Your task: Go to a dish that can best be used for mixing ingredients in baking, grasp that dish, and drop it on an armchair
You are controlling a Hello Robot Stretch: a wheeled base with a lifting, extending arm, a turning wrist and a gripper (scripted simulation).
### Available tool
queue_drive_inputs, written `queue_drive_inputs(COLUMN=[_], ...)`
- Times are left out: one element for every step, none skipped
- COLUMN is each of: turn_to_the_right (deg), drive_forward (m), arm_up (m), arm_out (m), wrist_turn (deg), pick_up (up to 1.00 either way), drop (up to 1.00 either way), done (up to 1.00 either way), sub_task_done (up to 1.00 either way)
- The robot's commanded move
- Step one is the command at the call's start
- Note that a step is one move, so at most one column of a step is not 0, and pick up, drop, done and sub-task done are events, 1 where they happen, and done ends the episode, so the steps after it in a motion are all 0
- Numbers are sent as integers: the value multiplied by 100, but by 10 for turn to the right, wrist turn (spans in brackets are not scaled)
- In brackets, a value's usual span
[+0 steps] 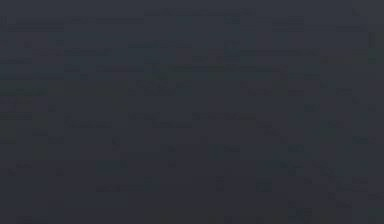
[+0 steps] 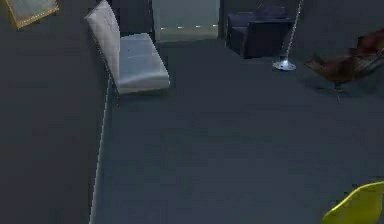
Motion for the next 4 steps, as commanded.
queue_drive_inputs(turn_to_the_right=[450,450,90,0], drive_forward=[0,0,0,0], arm_up=[0,0,0,50], arm_out=[0,0,0,0], wrist_turn=[0,0,0,0], pick_up=[0,0,0,0], drop=[0,0,0,0], done=[0,0,0,0], sub_task_done=[0,0,0,0])
